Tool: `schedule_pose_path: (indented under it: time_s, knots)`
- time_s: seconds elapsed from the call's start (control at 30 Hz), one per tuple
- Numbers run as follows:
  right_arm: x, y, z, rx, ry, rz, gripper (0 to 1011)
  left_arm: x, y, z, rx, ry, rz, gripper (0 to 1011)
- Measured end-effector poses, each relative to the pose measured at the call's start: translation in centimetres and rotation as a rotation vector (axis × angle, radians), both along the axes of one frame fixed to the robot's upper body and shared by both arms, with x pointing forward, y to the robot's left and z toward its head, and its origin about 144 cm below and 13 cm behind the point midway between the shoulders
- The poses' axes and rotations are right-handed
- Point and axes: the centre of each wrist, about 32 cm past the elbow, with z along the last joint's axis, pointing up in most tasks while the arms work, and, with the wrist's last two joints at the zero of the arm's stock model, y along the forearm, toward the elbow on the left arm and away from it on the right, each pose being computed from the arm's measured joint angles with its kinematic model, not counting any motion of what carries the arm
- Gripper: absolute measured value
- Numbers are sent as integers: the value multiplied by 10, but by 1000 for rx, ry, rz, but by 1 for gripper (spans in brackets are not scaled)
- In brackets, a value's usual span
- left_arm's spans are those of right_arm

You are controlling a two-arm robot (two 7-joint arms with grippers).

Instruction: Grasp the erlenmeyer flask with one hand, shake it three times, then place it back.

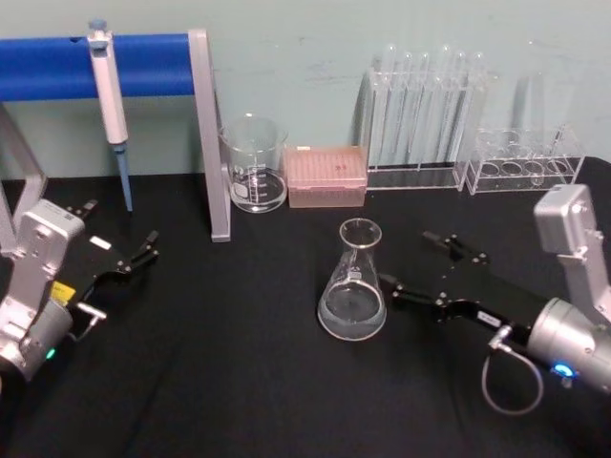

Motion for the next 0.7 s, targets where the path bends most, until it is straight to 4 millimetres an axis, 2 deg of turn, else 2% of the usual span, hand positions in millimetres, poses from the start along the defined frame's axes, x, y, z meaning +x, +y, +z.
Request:
schedule_pose_path:
  time_s: [0.37,0.7]
  knots:
    - [0,-14,6,8,-47,-102,1003,0,0,0,0,0,0,1001]
    - [14,-5,3,31,-96,-234,1002,0,0,0,0,0,0,1001]
